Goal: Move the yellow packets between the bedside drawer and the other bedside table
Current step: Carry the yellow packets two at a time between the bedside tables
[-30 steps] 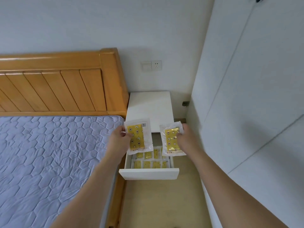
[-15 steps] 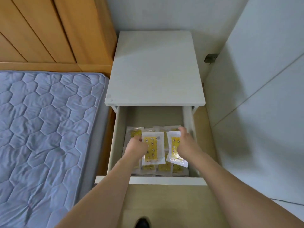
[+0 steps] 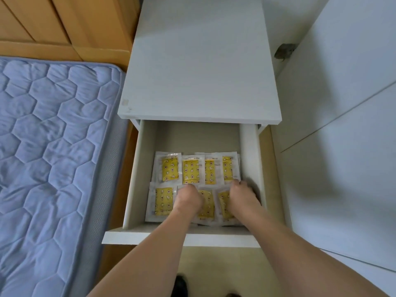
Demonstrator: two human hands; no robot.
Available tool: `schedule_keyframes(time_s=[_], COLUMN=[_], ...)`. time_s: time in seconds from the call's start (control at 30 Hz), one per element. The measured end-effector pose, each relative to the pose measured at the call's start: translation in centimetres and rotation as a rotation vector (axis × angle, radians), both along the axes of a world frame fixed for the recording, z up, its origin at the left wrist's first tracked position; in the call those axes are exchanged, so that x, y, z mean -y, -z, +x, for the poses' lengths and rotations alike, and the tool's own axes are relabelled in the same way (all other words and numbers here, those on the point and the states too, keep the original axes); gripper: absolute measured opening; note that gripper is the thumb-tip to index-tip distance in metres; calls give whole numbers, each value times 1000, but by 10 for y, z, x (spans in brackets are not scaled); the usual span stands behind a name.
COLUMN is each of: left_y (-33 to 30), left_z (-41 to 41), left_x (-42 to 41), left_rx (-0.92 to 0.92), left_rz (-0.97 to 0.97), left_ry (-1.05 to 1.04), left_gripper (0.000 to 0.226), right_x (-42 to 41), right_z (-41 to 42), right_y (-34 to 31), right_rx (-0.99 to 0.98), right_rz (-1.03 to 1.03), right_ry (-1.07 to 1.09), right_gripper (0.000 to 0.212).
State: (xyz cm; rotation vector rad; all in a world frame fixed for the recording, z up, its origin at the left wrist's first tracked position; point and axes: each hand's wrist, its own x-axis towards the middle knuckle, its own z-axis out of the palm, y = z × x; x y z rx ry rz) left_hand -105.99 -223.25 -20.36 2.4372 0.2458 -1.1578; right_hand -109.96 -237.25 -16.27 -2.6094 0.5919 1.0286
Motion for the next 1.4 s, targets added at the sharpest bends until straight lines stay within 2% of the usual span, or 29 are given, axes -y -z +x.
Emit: schedule_keyframes(time_s=[0.17, 0.37, 0.5, 0.63, 0.83, 1.07, 1.27, 1.4], left_y=[-105, -300, -418, -500, -552, -592, -609, -615], left_z=[7, -6, -37, -73, -160, -319, -529, -704], left_x=[-15, -55, -82, -103, -164, -280, -377, -424], left_rx=[135, 406, 595, 759, 866, 912, 904, 875], left_rz=[-6, -89, -85, -36, 145, 390, 583, 705], left_ry=[115, 211, 190, 153, -24, -389, -783, -981], left_gripper=[26, 30, 33, 33, 43, 43, 45, 47], right_x=[-10, -36, -57, -75, -130, -263, -394, -473], right_z=[-4, -25, -56, -76, -97, -180, -315, -450], right_y=[-100, -284, -385, -452, -508, -547, -581, -593], right_rx=[119, 357, 476, 577, 623, 560, 587, 572], right_rz=[76, 140, 164, 213, 270, 402, 511, 632], right_ry=[-12, -108, -187, -297, -540, -906, -1233, -1389], right_gripper=[52, 44, 50, 56, 52, 57, 53, 58])
